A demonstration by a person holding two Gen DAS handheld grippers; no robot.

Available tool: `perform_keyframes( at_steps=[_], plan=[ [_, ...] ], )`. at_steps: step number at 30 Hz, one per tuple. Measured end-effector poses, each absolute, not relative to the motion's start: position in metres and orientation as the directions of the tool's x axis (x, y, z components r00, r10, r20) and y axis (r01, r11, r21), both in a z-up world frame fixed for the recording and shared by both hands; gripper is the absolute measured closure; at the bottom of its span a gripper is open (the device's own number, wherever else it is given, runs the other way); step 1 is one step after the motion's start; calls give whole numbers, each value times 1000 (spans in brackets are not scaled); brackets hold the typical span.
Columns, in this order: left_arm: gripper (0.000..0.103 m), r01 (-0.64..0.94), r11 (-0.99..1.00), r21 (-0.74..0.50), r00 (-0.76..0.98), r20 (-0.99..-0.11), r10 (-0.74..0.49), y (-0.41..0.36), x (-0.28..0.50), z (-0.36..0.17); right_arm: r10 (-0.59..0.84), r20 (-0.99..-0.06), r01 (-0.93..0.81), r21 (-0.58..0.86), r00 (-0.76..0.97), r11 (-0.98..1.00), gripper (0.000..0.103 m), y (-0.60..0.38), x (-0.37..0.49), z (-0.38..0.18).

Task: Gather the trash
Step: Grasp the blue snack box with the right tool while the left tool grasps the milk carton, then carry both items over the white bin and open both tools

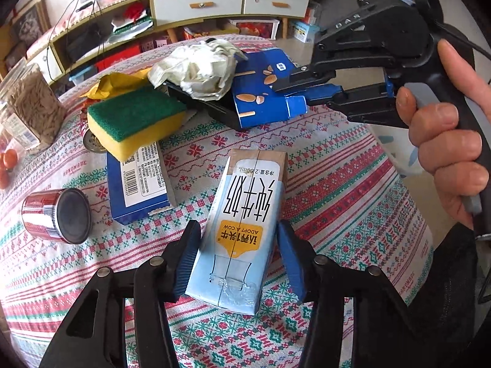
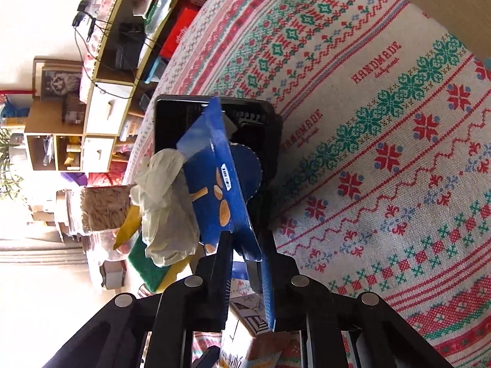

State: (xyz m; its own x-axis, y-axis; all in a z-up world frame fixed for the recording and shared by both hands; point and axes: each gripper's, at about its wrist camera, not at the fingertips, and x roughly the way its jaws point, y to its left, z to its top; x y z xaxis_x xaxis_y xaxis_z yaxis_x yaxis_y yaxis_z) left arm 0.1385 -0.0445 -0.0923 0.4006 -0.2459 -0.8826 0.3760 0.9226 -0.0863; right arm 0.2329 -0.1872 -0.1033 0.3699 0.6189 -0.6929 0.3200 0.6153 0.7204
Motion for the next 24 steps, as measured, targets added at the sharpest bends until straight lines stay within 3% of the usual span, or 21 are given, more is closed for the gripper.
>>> perform_keyframes(
  at_steps=[18,24],
  plan=[
    [50,280,921,-272,411,-833,-371,-19,129,-64,454,-786,179,562,419,808,93,-201,199,-47],
    [50,286,908,-306,431,-805,-407,-27,122,-51,408,-772,143,532,487,835,93,-230,181,-19]
  ],
)
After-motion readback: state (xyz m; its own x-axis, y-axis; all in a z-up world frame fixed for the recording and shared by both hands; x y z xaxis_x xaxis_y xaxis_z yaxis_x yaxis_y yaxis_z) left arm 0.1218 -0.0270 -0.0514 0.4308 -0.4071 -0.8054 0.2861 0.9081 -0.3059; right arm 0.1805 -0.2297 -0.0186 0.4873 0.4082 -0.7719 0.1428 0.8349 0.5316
